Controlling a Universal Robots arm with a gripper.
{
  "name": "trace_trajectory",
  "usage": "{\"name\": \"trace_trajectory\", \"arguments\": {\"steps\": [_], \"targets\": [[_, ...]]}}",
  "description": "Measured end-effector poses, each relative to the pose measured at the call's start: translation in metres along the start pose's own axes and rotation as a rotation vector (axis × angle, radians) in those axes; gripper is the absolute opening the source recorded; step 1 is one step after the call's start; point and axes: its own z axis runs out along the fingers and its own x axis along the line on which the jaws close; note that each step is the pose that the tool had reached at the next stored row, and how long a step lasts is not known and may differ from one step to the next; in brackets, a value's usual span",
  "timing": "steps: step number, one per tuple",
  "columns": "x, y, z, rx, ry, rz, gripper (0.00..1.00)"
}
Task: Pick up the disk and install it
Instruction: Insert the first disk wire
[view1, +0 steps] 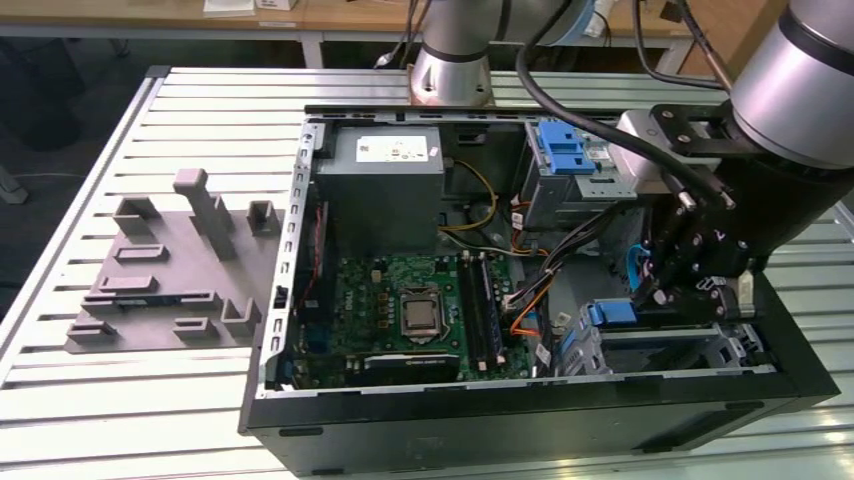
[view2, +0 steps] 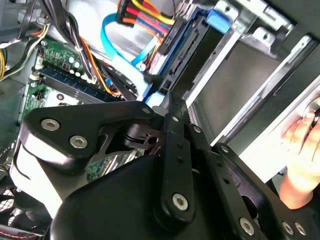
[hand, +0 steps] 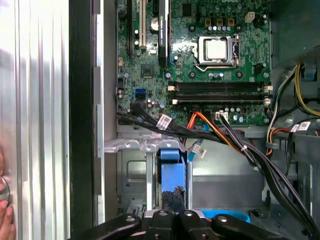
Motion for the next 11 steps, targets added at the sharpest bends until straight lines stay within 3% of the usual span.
{"name": "trace_trajectory", "arguments": {"steps": [8,11], "targets": [[-0.0001,-0.0013,-0.0034,0.0,-0.0002,0.0,0.11],[-0.0002,-0.0074,-0.0037,0.0,0.0001,0.0,0.11]]}}
